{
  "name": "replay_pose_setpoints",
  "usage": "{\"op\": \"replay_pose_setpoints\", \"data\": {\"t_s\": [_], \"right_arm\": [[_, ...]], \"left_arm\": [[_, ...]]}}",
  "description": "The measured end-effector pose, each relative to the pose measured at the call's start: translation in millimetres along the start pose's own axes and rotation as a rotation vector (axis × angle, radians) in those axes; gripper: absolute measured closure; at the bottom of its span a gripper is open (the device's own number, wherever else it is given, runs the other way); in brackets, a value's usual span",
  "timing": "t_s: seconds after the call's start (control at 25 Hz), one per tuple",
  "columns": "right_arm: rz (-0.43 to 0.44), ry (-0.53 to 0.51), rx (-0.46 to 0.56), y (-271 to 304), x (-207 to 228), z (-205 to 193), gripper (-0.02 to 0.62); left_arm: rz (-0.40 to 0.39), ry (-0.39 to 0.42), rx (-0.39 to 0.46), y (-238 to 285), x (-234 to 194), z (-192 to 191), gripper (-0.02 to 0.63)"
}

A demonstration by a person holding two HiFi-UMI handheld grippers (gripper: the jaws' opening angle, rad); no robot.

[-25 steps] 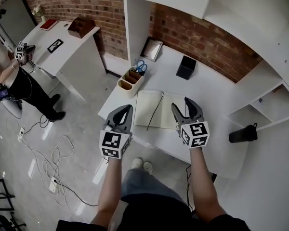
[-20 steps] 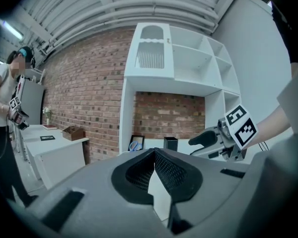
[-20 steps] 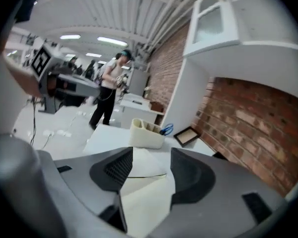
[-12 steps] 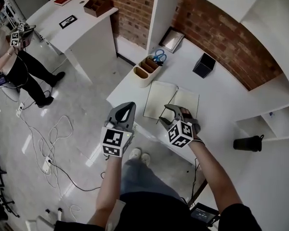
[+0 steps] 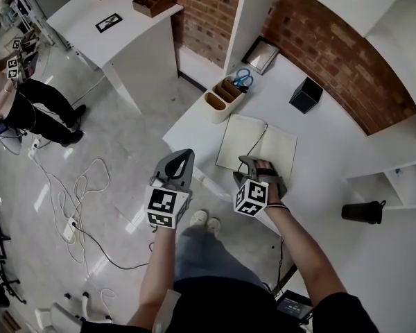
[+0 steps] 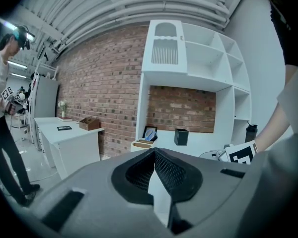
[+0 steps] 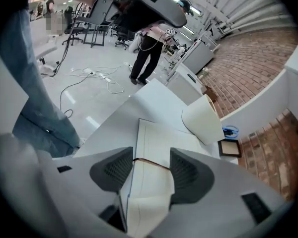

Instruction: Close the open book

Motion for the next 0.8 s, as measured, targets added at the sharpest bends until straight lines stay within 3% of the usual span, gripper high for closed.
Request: {"op": "replay_pose_setpoints", "data": {"t_s": [0.48,0.8], "right_arm": [[-0.034,-0.120,-0.077,8.6,-4.6,4.1,0.388],[-0.055,-0.185,-0.150,13.7,-10.9,6.2,0.445]], "left_arm": [[-0.003,-0.004,-0.011,-2.3,1.8,-4.8,0.597],[0.015,-0.007,-0.013,-5.9,-5.3,-4.1,0.597]]}}
Point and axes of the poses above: the fingertips, and each gripper's own axes: y forward along the fingers, x to its right, z out of its top, the point moved 1 cm from there along -y, backward along the fingers, and after that the axes turned 12 degrees about -y, right-handed, at the moved point
